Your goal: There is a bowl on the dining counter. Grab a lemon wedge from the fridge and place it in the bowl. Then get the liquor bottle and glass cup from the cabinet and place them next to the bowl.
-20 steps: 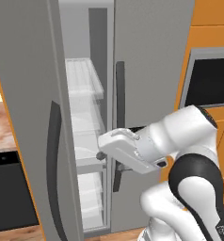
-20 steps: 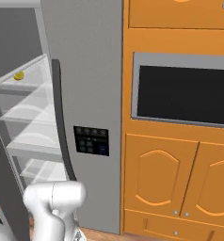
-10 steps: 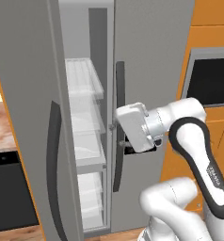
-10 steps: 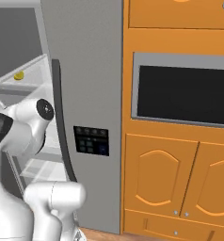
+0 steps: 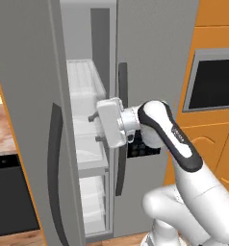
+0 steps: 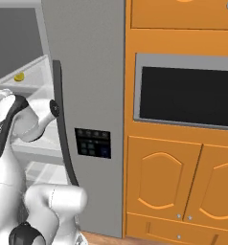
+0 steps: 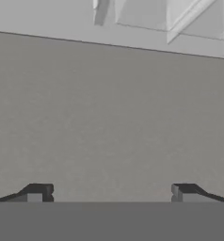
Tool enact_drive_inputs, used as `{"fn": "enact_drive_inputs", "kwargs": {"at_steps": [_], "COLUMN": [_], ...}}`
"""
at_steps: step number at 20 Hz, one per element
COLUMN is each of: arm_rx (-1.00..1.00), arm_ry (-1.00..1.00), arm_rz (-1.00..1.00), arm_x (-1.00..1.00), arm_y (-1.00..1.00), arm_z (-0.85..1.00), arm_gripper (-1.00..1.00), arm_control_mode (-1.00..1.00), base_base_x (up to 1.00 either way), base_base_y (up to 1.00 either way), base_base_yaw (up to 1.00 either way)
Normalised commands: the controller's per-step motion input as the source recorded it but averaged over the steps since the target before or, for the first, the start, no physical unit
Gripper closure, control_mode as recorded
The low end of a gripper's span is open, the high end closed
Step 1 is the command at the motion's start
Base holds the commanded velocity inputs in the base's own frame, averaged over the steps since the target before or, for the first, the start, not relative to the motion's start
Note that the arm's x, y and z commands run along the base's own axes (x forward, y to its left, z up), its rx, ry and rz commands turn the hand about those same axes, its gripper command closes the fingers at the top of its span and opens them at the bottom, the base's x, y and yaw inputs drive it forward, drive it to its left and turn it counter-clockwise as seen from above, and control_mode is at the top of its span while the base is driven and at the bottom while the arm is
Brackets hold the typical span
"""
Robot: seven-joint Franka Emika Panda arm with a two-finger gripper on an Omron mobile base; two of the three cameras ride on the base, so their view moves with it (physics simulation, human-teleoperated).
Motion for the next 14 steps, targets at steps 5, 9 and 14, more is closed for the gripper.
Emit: {"fn": "enact_drive_inputs", "kwargs": {"at_steps": [5, 9, 14], "arm_rx": [0.03, 0.0, 0.0], "arm_ry": [0.14, 0.07, 0.02], "arm_rz": [0.1, 0.13, 0.11], "arm_x": [0.46, 0.07, 0.2], "arm_y": [0.8, 0.93, 0.88], "arm_z": [-0.02, 0.0, 0.0], "arm_gripper": [-1.0, -1.0, -1.0], "arm_control_mode": [-1.0, -1.0, -1.0], "base_base_x": [0.0, 0.0, 0.0], "base_base_y": [0.0, 0.0, 0.0], "base_base_yaw": [0.0, 0.0, 0.0]}}
